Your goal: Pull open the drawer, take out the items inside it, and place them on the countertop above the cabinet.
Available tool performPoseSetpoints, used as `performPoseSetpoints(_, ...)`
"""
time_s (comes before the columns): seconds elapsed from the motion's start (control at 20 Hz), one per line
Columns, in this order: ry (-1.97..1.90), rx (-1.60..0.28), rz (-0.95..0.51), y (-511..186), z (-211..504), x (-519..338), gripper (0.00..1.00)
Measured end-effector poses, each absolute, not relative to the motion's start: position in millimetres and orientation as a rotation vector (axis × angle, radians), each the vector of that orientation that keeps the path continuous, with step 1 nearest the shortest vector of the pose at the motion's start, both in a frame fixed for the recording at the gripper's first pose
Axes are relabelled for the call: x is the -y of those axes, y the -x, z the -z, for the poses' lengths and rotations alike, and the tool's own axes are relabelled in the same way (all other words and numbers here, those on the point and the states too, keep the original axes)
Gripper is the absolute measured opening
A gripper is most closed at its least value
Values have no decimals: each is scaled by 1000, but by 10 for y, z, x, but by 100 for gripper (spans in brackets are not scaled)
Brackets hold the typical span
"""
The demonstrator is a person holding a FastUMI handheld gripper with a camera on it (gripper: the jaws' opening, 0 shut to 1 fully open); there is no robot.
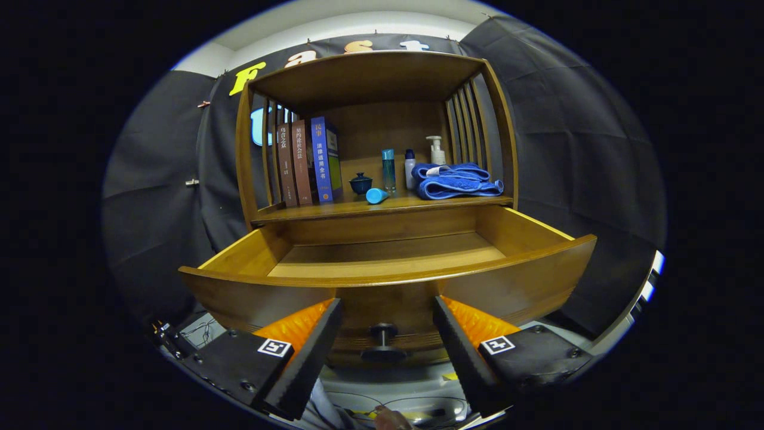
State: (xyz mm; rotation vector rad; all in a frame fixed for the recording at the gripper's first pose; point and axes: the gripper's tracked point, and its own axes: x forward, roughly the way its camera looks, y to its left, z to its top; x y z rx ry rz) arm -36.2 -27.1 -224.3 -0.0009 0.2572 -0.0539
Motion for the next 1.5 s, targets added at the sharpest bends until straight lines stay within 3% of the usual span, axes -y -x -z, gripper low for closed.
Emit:
performPoseSetpoints(1.0, -8, -279, 53, -1289, 2322, 266, 98)
performPoseSetpoints(1.5, 1, -280, 68, -1644, 2365, 285, 99)
